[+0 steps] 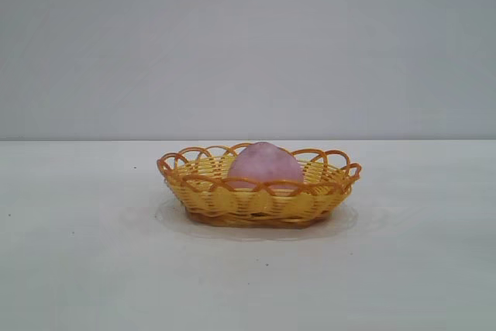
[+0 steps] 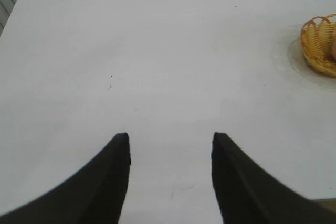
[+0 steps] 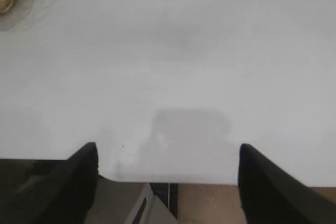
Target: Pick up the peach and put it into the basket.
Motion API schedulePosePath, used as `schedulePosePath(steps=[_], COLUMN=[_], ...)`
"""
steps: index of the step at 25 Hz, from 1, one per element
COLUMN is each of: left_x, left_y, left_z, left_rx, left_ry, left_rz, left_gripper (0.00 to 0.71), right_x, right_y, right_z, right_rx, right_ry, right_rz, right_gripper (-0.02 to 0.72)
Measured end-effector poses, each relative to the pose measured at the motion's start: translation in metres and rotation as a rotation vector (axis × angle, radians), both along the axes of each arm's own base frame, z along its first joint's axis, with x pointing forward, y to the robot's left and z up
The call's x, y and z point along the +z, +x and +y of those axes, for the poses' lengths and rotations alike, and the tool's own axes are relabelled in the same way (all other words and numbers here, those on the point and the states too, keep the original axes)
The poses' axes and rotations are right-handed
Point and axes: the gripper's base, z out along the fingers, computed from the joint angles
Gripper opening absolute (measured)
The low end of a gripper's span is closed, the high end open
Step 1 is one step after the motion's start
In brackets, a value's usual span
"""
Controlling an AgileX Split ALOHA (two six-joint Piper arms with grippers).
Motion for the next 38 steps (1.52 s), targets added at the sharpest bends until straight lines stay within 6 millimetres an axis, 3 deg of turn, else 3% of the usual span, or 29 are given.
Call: schedulePosePath(steps=[7,9,38], left_x=[0.0,0.0,0.0], left_y=[0.0,0.0,0.0], left_z=[0.0,0.0,0.0], left_rx=[0.0,0.0,-0.001], left_ry=[0.0,0.0,0.002], left_rz=[0.0,0.001,0.001], left_gripper=[0.307,0.307,0.307], right_x=[-0.001,-0.002,-0.005], right_y=[-0.073,-0.082,-0.082], right_z=[0.0,0.0,0.0], right_rx=[-0.003,-0.004,-0.004], right_ry=[0.001,0.002,0.011], right_rz=[-0.434,-0.488,-0.486], right_gripper=[0.48,0.48,0.48])
